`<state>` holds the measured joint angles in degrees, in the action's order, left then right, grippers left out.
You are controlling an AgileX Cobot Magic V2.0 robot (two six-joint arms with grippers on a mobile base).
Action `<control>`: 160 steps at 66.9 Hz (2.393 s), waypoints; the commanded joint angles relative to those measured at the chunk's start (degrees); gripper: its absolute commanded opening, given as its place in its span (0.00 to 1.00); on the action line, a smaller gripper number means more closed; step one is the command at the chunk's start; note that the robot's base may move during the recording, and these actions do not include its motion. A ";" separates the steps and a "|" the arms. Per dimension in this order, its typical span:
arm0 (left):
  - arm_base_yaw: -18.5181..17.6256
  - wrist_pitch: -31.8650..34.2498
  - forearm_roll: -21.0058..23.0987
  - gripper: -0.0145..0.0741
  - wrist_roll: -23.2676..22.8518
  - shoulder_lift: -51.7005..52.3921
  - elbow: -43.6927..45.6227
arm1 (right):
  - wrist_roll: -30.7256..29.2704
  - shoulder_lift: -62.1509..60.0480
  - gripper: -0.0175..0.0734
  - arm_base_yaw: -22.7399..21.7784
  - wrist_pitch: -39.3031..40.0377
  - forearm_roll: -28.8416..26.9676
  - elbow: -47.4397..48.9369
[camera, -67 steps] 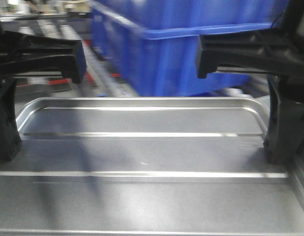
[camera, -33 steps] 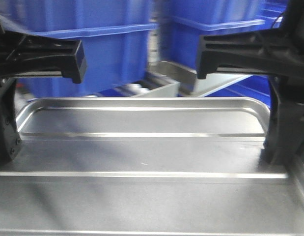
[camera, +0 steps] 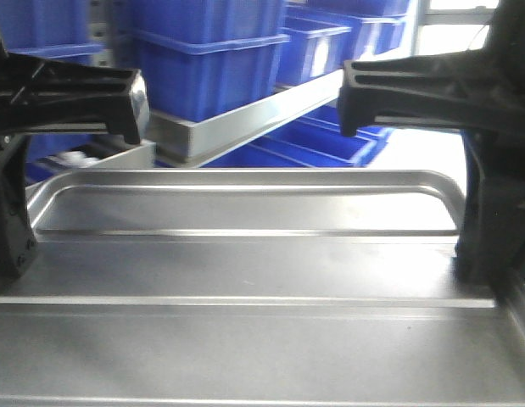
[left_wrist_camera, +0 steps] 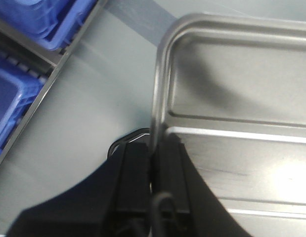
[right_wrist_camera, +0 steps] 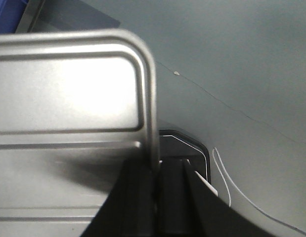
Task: Grab silver tray and place in blue box
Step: 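Hold the tray level in both grippers while the base drives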
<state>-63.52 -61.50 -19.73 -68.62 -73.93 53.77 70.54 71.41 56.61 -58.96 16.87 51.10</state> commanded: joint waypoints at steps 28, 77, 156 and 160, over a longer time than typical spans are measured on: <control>-0.60 2.09 -0.31 0.05 -0.17 1.56 1.85 | 0.21 -1.71 0.26 0.16 3.28 1.48 1.54; -0.60 1.98 -0.31 0.05 -0.17 1.56 1.85 | 0.21 -1.71 0.26 0.16 3.28 1.48 1.54; -0.48 1.98 -0.31 0.05 -0.17 1.56 1.85 | 0.21 -1.71 0.26 0.16 3.16 1.48 1.54; -0.48 1.98 -0.31 0.05 -0.17 1.56 1.85 | 0.21 -1.71 0.26 0.16 3.15 1.48 1.54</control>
<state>-63.52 -61.53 -19.73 -68.62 -73.93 53.77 70.66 71.41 56.63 -58.96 16.87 51.10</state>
